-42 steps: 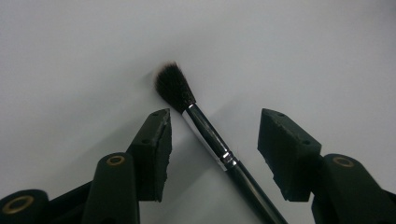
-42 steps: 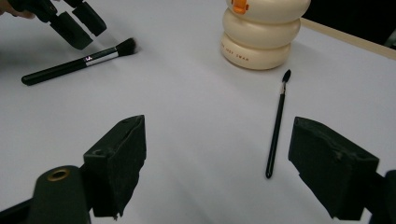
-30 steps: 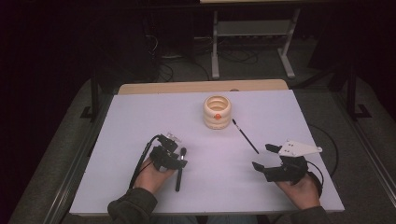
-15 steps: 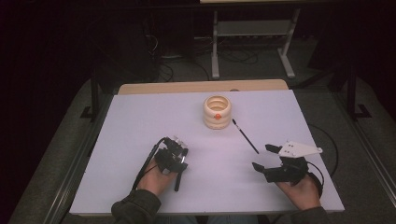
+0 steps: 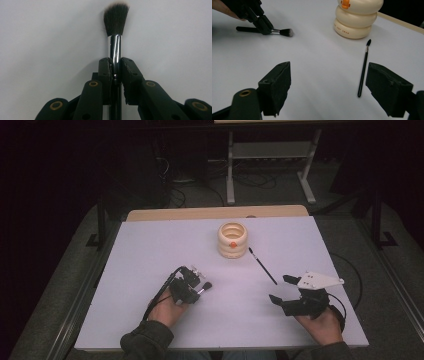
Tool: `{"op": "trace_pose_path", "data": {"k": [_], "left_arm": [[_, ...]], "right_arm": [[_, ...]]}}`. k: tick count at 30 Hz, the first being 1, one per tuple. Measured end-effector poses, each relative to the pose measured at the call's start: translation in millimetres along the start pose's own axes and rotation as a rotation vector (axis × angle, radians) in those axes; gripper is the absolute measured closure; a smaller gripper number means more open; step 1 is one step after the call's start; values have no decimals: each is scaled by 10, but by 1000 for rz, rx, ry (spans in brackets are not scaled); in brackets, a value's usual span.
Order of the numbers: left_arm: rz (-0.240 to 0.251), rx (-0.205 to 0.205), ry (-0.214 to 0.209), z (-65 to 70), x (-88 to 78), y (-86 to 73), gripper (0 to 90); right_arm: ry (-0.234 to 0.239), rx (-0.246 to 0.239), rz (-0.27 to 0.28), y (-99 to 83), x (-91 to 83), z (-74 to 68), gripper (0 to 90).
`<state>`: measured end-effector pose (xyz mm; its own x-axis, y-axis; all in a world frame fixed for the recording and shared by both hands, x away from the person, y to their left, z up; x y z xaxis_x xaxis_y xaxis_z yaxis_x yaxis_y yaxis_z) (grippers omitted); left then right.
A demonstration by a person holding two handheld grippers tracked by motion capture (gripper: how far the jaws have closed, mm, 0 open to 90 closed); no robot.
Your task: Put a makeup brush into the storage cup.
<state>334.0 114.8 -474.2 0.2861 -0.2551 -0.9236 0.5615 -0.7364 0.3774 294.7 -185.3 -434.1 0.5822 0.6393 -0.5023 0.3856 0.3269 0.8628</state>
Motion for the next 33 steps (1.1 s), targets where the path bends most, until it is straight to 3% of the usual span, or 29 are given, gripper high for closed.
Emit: {"op": "trace_pose_path", "data": {"k": [2, 4, 11, 16, 18, 21, 22, 28, 33], "left_arm": [[8, 13, -9, -16, -27, -4, 787], [41, 8, -29, -26, -78, -2, 788], [82, 0, -83, -38, -153, -36, 789], [142, -30, -121, -59, -244, -48, 789], [198, -39, -145, -77, -312, -46, 789], [198, -39, -145, -77, -312, -46, 789], [257, -41, -166, -87, -400, -46, 789], [340, -48, -239, -74, -519, -31, 788], [414, -55, -317, -38, -604, -1, 788]], "right_arm": [[5, 1, -6, -6, 11, -8, 197], [11, -4, -8, -2, 27, -22, 198], [26, -10, -20, 2, 70, -66, 200], [39, -10, -20, 21, 95, -107, 201], [46, -15, -23, 25, 112, -124, 201], [48, -16, -27, 26, 121, -131, 201], [59, -27, -38, 37, 144, -155, 202], [111, -44, -45, 117, 212, -281, 208], [192, -60, -68, 186, 329, -436, 215]]}}
Point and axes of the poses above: each handheld gripper's, and its own axes: x roughly forward along the jaws, y roughly out of its top, z roughly to its right, the point moved 6 cm from there along x, roughly forward along the jaws, and after that the axes turned 4 degrees about x, right-handed, at the moved point
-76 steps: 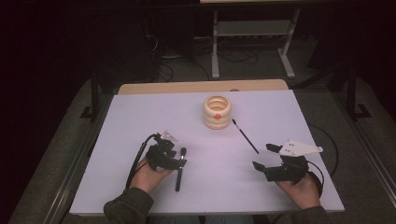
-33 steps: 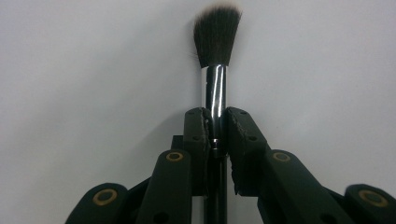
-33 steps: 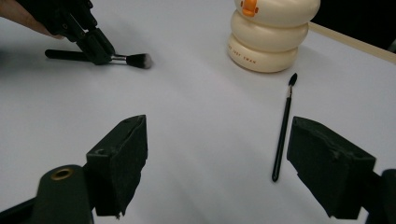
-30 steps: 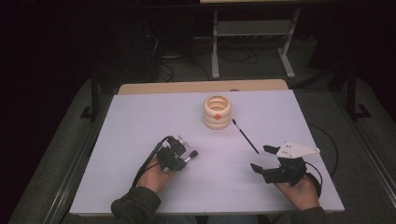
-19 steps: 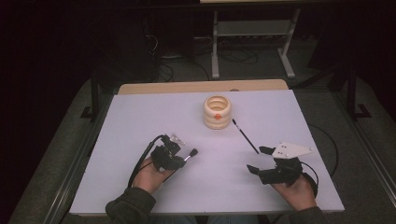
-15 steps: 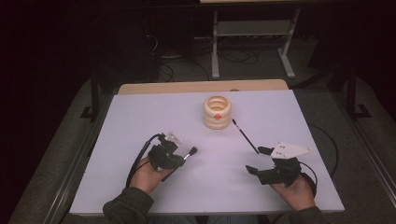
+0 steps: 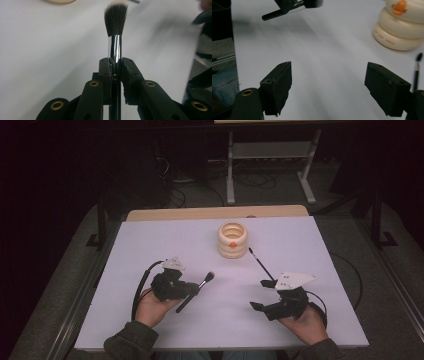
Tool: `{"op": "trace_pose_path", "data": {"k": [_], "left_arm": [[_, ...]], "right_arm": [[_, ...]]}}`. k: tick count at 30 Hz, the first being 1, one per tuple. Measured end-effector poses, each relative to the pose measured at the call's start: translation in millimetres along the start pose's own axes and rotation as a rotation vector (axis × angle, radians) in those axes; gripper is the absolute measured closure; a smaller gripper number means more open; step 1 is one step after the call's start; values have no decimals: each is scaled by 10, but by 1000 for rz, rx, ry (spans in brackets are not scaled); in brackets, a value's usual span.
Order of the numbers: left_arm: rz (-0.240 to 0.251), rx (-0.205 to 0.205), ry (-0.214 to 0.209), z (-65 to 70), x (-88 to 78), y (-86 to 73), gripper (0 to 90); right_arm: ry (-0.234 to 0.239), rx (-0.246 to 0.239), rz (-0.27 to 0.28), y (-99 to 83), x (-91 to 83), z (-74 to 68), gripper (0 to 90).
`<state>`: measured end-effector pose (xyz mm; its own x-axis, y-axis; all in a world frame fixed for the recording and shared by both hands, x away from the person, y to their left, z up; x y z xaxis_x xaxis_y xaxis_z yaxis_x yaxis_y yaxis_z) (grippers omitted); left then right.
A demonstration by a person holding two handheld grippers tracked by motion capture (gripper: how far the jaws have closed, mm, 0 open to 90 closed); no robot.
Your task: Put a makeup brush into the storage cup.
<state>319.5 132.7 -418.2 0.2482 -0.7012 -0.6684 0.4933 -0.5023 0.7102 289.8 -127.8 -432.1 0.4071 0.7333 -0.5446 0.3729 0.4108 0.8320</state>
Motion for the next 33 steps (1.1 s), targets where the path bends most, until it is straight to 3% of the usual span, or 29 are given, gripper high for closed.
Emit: {"op": "trace_pose_path", "data": {"k": [6, 11, 15, 19, 24, 28, 29, 33], "left_arm": [[55, -8, -53, 37, -42, 41, 788], [130, -20, -133, 88, -92, 115, 788], [160, 0, -146, 141, -106, 169, 788], [173, 11, -148, 181, -100, 203, 789], [206, 16, -182, 236, -95, 268, 788], [212, 24, -185, 259, -79, 291, 788], [216, 38, -184, 283, -67, 306, 788], [234, 43, -189, 330, -47, 337, 788]], "right_arm": [[76, -8, 3, 146, 165, -133, 220], [143, -11, 19, 270, 324, -266, 228], [200, -10, 25, 357, 468, -376, 253], [217, -8, 26, 429, 584, -451, 296], [297, 60, 45, 468, 695, -493, 336], [323, 76, 59, 485, 722, -514, 352], [360, 108, 80, 510, 743, -544, 383], [404, 148, 102, 536, 785, -551, 428]]}}
Point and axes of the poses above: each handheld gripper's, and its own axes: x roughly forward along the jaws, y roughly out of its top, z roughly to its right, the point moved 6 cm from there along x, roughly forward along the jaws, and after that the axes turned 4 degrees about x, right-handed, at the moved point
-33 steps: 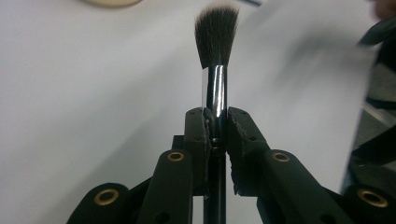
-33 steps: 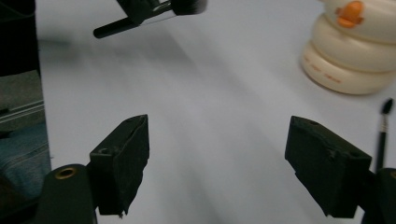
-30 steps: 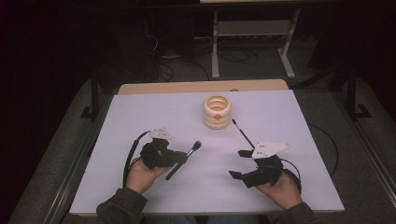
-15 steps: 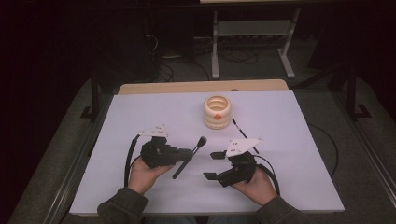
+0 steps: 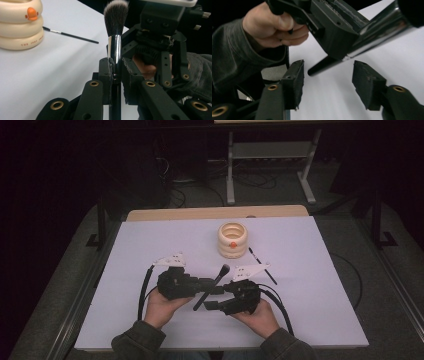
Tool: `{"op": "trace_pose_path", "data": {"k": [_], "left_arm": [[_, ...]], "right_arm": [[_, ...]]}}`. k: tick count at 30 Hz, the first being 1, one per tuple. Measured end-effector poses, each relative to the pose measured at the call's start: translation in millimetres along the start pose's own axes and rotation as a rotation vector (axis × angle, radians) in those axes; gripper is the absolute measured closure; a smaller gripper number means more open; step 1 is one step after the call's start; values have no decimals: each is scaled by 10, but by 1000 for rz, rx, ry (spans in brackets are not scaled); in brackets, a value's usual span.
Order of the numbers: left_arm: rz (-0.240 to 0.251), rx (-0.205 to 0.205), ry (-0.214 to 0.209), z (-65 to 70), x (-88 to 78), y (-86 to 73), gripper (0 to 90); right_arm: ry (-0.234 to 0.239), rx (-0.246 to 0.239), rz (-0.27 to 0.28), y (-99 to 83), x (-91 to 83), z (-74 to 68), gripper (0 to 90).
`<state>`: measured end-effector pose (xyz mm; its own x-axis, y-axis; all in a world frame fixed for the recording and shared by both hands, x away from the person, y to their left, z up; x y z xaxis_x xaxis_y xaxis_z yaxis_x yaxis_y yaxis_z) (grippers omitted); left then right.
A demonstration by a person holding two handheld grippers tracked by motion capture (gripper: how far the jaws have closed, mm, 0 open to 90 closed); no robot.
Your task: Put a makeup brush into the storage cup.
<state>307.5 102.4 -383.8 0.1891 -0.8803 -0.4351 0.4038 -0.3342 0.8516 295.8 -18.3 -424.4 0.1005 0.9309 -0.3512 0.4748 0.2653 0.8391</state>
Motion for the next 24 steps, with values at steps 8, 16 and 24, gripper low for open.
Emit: {"op": "trace_pose_path", "data": {"k": [8, 16, 24], "left_arm": [[44, 12, -14, 56, 15, 33, 788], [90, 46, -4, 76, -46, 50, 785], [75, 63, -18, 84, -67, -15, 778]], "right_arm": [[51, 29, 20, 12, 10, -8, 670], [101, 117, 24, 16, -63, 43, 785], [60, 70, -23, -7, -61, 26, 788]]}}
Point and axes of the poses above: each handheld gripper's, and its own axes: x roughly forward along the jaws, y roughly out of its top, z roughly to its right, the point moved 6 cm from there along x, roughly forward along the jaws, and after that the axes turned 4 degrees about x, right-handed, at the moved point
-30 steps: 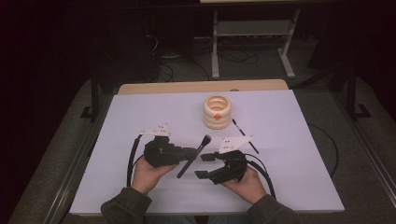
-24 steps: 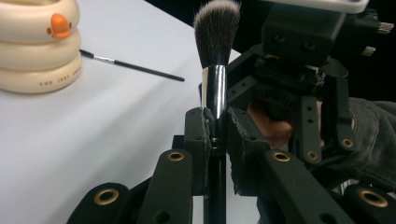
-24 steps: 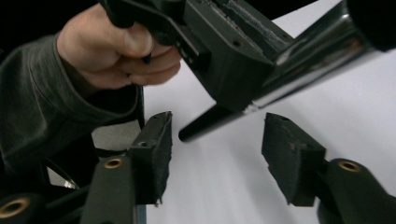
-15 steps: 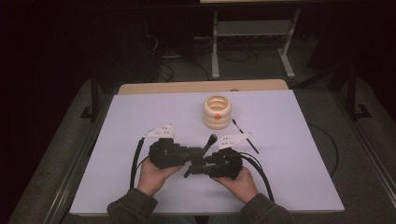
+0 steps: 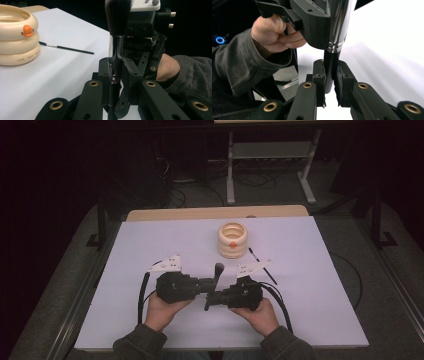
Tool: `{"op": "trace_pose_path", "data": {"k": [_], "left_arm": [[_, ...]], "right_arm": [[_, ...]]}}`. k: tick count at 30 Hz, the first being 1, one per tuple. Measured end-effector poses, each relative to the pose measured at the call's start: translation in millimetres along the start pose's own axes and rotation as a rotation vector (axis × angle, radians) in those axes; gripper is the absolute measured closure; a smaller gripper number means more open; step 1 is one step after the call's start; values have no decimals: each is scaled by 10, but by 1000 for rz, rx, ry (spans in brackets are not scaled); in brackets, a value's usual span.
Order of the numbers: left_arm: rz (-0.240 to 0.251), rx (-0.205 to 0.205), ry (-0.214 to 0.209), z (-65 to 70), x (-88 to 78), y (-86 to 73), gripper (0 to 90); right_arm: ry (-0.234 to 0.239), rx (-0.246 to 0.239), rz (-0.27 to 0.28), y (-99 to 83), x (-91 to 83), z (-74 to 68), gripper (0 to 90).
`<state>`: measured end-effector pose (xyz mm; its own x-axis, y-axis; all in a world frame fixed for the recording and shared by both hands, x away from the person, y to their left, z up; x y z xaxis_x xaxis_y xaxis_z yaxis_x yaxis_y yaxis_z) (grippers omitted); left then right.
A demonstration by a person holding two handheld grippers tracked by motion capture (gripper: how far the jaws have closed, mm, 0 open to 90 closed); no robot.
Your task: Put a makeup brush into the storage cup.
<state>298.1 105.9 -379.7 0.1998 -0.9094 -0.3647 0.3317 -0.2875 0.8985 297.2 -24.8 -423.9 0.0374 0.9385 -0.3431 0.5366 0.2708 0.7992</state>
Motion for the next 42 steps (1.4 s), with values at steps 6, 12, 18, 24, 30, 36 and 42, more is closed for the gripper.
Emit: {"op": "trace_pose_path", "data": {"k": [6, 12, 18, 24, 30, 36, 42], "left_arm": [[-26, 4, -1, 3, -5, -25, 774], [-36, -7, 11, -8, -28, -26, 700], [-51, -9, -1, -2, -16, -31, 690], [-68, -6, -23, 10, 8, -28, 722], [-75, 9, -14, 29, 7, -34, 784], [-70, 23, -5, 32, -13, -16, 789], [-59, 18, 7, 21, -35, -5, 790]], "right_arm": [[-44, -21, -70, -22, -13, -16, 788], [-83, -60, -134, -65, -5, 4, 788], [-116, -92, -210, -108, 42, -4, 788], [-121, -111, -262, -152, 78, -3, 788], [-121, -150, -276, -168, 85, -3, 787], [-124, -169, -254, -151, 75, -16, 720], [-113, -152, -167, -51, 0, -56, 657]]}}
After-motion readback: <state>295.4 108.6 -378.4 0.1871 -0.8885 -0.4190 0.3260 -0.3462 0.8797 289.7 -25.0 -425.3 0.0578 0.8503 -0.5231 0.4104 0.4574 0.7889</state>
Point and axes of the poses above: each handheld gripper's, and its own axes: x roughly forward along the jaws, y roughly out of its top, z roughly to its right, the point moved 6 cm from there along x, roughly forward along the jaws, and after that the axes turned 4 degrees about x, right-handed, at the moved point
